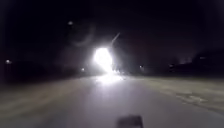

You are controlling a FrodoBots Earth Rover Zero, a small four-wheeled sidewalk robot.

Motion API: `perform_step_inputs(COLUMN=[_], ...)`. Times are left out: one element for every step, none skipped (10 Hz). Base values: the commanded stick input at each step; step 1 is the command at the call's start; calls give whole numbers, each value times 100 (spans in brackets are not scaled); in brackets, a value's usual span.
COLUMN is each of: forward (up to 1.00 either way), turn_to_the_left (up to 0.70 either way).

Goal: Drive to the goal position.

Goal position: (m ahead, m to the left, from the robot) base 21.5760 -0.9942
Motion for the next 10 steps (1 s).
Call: perform_step_inputs(forward=[100,100,100,100,100,100,100,100,100,100], turn_to_the_left=[0,0,0,0,0,0,0,0,0,0])
